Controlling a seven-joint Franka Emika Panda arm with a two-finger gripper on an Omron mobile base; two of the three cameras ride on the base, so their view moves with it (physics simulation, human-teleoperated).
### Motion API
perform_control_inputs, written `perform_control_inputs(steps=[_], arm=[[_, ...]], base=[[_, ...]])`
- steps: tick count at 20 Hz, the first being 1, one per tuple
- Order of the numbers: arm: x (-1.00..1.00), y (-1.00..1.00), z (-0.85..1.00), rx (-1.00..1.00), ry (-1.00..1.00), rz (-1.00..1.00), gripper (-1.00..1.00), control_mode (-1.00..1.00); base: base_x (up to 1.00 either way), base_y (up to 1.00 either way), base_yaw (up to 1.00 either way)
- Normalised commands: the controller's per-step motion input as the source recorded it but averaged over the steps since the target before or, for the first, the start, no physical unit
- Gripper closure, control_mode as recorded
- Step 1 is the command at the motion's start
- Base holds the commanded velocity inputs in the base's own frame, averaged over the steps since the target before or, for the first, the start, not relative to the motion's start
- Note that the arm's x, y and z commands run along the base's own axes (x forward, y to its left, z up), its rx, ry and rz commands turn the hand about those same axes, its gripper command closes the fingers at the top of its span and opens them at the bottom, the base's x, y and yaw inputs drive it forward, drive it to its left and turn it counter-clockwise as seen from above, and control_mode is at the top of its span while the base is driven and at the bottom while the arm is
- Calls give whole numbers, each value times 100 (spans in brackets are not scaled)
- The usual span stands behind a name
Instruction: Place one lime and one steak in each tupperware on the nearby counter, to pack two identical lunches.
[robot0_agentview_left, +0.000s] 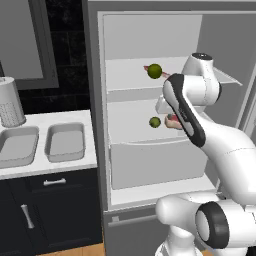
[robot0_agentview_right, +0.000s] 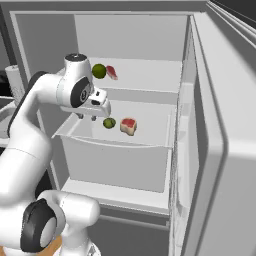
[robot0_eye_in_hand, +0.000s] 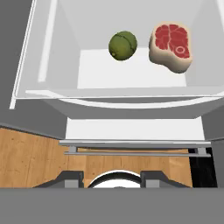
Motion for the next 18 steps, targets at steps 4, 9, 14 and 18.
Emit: perform_control_inputs(steps=[4,9,14,18], arm=[[-16,-1,-7,0,-2,-2,-100,-100],[-34,-2,-21,0,-3,0,-100,-100],[-16,-31,-37,-2,0,-1,-100,-100],[5,-50,-42,-6,0,0,-100,-100]], base=[[0,0,0],[0,0,0],[0,0,0],[0,0,0]])
